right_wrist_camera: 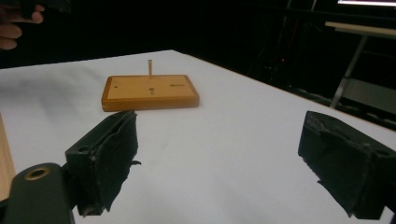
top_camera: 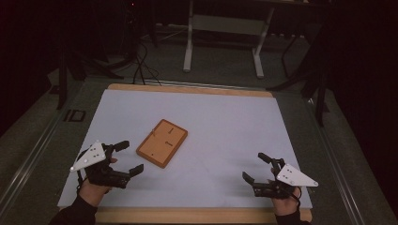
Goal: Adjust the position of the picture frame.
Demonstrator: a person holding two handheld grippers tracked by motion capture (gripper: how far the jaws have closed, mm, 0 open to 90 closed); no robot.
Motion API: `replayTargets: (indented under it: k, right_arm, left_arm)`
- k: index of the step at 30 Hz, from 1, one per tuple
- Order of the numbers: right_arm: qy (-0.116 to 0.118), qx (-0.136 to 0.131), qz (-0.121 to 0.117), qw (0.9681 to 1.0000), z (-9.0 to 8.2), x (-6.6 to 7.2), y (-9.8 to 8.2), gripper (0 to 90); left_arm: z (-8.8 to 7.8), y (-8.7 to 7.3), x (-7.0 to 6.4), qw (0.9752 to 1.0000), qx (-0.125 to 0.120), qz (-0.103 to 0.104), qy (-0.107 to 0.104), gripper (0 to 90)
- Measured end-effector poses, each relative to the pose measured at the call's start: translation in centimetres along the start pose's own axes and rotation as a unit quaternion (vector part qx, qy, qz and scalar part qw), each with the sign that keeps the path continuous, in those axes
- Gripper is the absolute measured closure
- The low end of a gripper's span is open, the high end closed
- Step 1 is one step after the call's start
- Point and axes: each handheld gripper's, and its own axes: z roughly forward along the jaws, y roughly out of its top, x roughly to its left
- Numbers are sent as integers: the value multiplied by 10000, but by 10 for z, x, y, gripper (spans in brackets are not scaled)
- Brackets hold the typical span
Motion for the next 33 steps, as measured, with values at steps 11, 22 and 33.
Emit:
replayTargets:
  k: [11,22,33]
  right_arm:
    - [43,-78,73,9999,3,2,2,117]
    - [49,66,134,9999,6,3,3,118]
    - [36,-29,160,9999,8,7,5,125]
  left_arm:
    - [19,11,22,9996,182,125,164,16]
    - [51,7,57,9974,433,-91,575,66]
    - [82,-7,74,9919,854,-40,938,238]
